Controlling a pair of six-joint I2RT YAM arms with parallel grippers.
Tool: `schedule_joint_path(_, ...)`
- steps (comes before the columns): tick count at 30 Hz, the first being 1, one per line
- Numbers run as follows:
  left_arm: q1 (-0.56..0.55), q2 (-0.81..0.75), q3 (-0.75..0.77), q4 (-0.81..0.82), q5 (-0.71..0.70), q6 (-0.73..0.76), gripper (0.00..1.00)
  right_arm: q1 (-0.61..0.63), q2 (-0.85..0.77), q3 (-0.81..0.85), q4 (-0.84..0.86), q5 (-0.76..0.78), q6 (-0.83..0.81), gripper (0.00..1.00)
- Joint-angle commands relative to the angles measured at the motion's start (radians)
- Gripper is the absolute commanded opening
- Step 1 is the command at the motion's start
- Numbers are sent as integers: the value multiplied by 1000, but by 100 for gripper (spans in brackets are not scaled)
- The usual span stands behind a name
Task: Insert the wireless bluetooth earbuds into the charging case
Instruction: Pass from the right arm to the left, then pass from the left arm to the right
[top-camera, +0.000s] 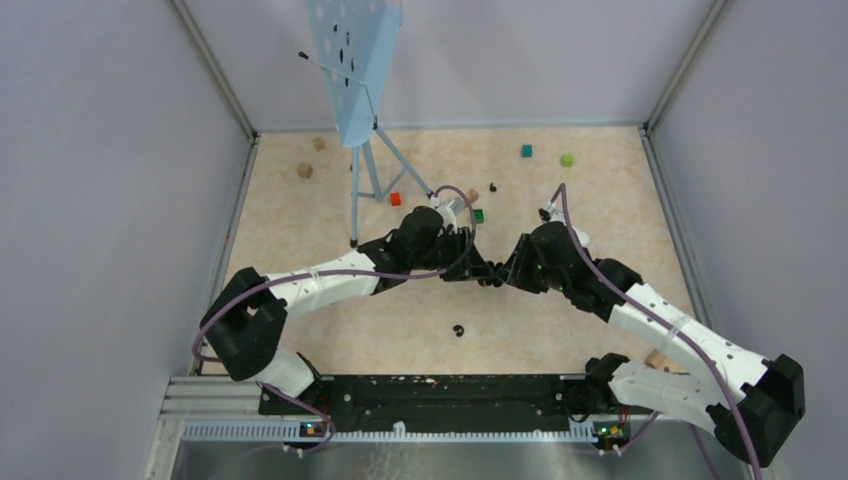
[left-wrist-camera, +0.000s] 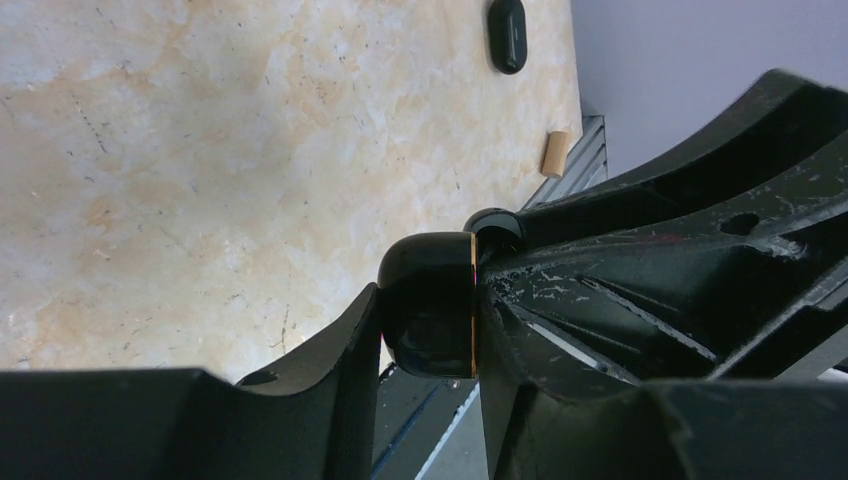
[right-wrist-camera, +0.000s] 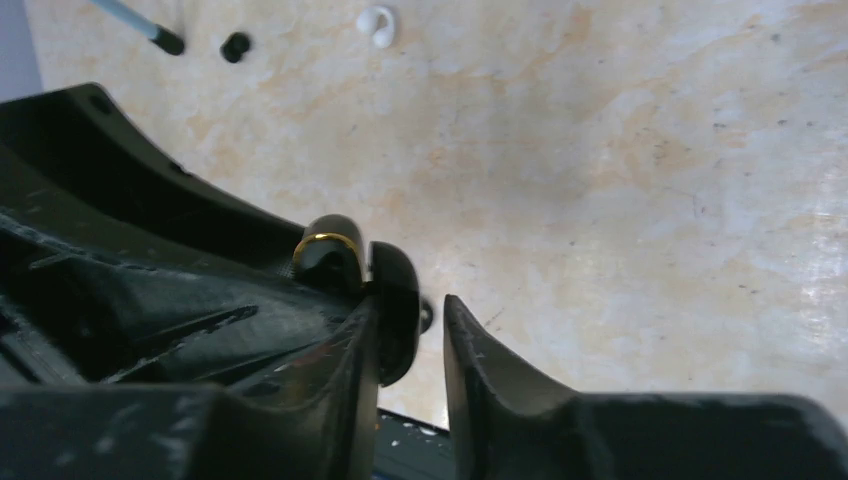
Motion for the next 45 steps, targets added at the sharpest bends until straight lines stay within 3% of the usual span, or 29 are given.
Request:
schedule_joint_path(1,-4,-23,27,19,-6,12,25,9,-36,40,-1,24,-15,42)
schedule_joint_path(3,2,-27,30,15,7,32,22,8,-58,51,-5,26,-23,56)
schedule_joint_path(4,10,-27,41,10,28,45,20,4,-73,51,7,13,-34,57)
schedule_joint_path(8,65,-24,84,5,167,75,11,-82,-155,26,98,-159,-49,58)
schedule_joint_path(13,129,-26,82,80,371,63,1,-180,-280,-87,369,-402,12,58)
schedule_joint_path(17,152,-41,63,163,466,37,0,-182,-301,-181,562,-475,72,59)
schedule_joint_path(26,213,-65,10,374,596,-99,0,-182,-374,-297,745,-458,176,60)
schedule_joint_path(34,222,-64,-20,463,634,-168,0,-183,-370,-362,870,-472,247,60)
schedule_joint_path(45,223,-72,-48,519,652,-200,0,-184,-294,-387,996,-489,301,54)
